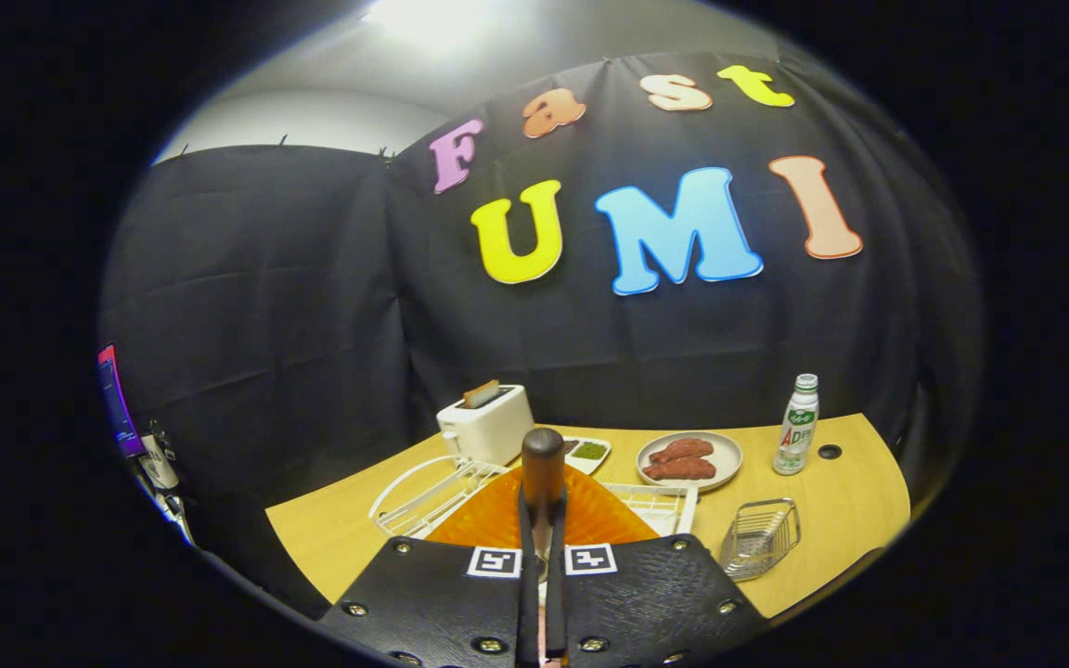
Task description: Take the plate from the dish rack, then take the spoon from the basket and place it into the plate.
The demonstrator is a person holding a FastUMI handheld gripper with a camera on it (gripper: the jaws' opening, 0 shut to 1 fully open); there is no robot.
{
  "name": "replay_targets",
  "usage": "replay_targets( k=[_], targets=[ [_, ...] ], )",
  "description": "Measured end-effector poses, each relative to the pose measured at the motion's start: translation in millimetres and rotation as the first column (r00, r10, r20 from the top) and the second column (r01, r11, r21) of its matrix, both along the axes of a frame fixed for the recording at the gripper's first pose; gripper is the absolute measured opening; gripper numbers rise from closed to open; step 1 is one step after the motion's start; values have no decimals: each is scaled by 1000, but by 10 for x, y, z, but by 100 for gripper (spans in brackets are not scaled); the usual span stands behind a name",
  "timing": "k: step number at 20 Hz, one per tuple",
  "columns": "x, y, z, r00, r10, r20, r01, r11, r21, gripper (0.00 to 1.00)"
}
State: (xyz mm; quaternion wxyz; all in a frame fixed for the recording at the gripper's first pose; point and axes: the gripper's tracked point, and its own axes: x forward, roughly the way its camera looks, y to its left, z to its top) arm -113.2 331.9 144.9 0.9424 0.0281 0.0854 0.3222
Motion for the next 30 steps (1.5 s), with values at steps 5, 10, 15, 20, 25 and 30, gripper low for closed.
replay_targets(
  k=[5,10,15,20,25,30],
  targets=[
    [-383,340,-600,994,89,-67,-95,991,-97,3],
    [-600,431,-1146,984,121,-134,-144,972,-184,3],
    [-740,483,-1325,981,136,-138,-164,963,-215,3],
    [-807,492,-1264,981,156,-119,-177,964,-199,9],
    [-748,402,-857,990,139,-28,-141,973,-182,28],
    [-581,285,-372,992,118,35,-112,983,-142,28]
  ],
)
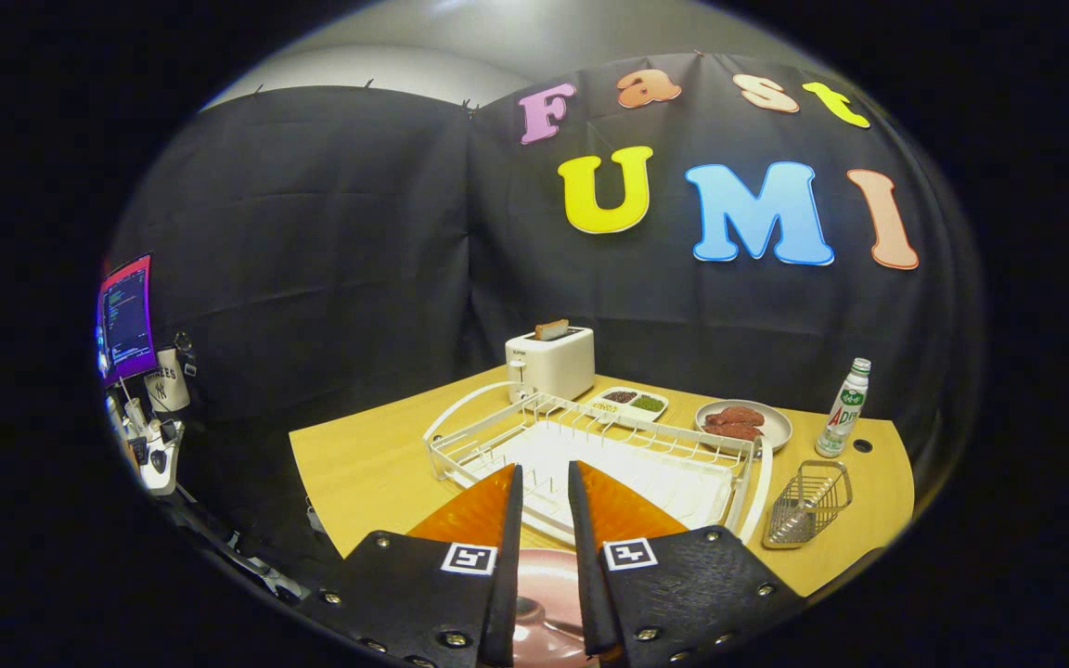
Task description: Take the plate from the dish rack, then take the spoon from the basket and place it into the plate.
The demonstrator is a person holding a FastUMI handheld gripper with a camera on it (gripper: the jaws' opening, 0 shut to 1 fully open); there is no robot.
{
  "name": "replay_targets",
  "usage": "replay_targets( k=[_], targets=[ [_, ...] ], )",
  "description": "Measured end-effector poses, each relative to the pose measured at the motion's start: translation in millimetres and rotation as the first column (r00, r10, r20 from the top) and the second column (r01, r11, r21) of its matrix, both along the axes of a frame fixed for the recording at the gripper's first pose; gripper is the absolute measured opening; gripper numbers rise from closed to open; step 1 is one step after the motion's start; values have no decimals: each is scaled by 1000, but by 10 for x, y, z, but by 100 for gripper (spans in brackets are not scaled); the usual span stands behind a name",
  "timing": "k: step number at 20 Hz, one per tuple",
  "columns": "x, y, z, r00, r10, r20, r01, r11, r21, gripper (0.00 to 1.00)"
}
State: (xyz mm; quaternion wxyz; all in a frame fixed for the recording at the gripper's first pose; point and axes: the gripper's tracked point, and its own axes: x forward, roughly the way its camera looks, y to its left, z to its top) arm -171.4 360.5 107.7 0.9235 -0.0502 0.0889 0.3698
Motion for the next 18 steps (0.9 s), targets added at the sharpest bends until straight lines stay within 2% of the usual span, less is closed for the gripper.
replay_targets(
  k=[3,7,12,18],
  targets=[
    [129,-152,382,997,-36,62,36,999,9,28],
    [360,-501,1086,982,-147,121,135,985,103,28],
    [505,-1077,1789,932,-299,203,268,949,164,27],
    [498,-1721,2079,876,-428,222,395,901,180,27]
  ],
)
